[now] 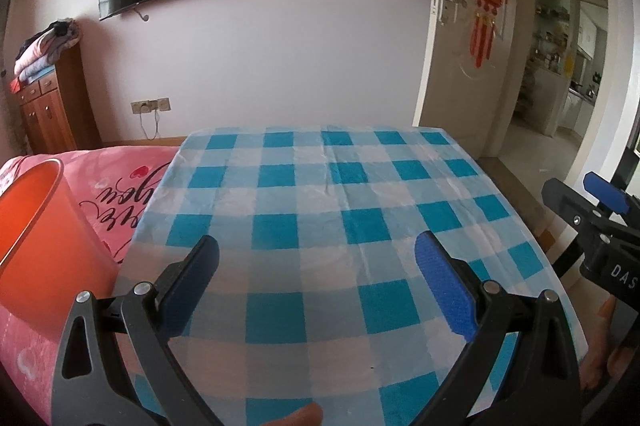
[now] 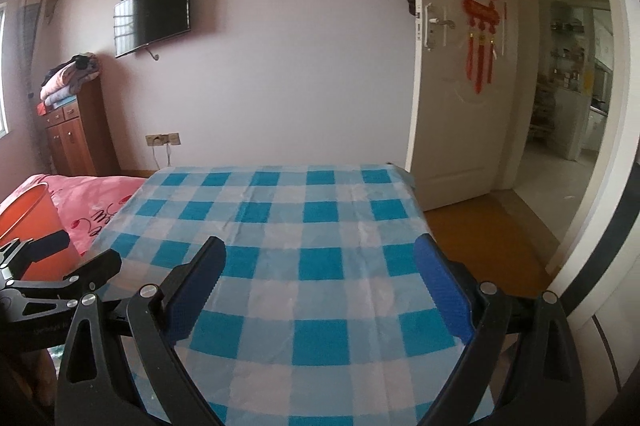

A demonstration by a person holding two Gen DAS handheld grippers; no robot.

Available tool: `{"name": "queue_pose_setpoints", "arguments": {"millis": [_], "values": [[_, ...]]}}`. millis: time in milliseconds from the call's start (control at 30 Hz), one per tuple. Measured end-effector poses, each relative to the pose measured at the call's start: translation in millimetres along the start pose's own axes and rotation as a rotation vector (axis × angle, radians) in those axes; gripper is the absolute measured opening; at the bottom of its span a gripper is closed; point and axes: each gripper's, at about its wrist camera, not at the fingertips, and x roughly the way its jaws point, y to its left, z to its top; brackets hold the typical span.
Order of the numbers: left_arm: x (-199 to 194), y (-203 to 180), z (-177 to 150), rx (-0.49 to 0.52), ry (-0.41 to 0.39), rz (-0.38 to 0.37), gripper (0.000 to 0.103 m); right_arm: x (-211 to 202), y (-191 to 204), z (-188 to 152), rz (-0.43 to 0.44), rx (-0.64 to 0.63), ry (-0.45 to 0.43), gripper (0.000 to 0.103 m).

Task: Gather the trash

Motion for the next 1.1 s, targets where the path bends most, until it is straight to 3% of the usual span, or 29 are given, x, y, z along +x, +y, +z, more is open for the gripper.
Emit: {"name": "queue_pose_setpoints", "arguments": {"millis": [300, 1100], "values": [[-6.8, -14.8, -5.0, 0.015, -0.023, -0.028, 0.099, -8.8, -16.4, -8.3, -0.031, 0.021, -0.006, 0.094], [-17.9, -20.5, -4.3, 0.012, -0.054, 0.004, 0.099, -14.2, -14.2, -17.4, -0.048, -0.002, -0.022, 0.094]]}}
